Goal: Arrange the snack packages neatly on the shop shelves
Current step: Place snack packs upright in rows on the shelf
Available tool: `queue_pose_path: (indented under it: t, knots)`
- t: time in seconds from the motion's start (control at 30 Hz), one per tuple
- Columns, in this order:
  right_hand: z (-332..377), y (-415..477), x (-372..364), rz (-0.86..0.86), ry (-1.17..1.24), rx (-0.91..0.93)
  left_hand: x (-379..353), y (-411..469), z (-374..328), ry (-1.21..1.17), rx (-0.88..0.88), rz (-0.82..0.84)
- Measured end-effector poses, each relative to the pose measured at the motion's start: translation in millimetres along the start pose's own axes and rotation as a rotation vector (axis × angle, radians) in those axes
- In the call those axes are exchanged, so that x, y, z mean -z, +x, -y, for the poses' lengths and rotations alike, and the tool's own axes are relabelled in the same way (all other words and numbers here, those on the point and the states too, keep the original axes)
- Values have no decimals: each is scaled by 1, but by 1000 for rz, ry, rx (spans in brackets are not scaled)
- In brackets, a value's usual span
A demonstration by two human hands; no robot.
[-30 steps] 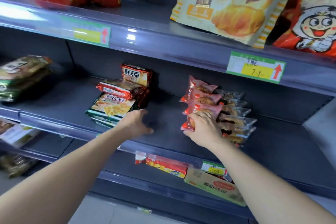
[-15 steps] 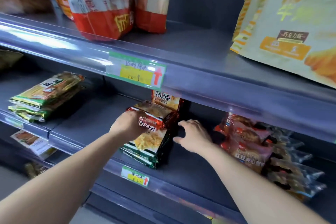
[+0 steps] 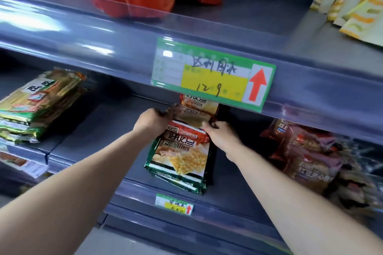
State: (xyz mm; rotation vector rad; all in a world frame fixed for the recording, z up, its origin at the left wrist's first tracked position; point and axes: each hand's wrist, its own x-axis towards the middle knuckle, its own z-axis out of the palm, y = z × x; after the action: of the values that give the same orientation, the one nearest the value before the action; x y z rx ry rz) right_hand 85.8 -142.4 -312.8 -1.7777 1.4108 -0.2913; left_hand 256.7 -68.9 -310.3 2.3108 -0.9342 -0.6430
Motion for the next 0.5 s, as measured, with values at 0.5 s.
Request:
queue_pose_path:
  t: [0.5]
  knots:
    - [-20, 44, -15, -459, 248, 176, -36, 59, 1, -150, -252, -28]
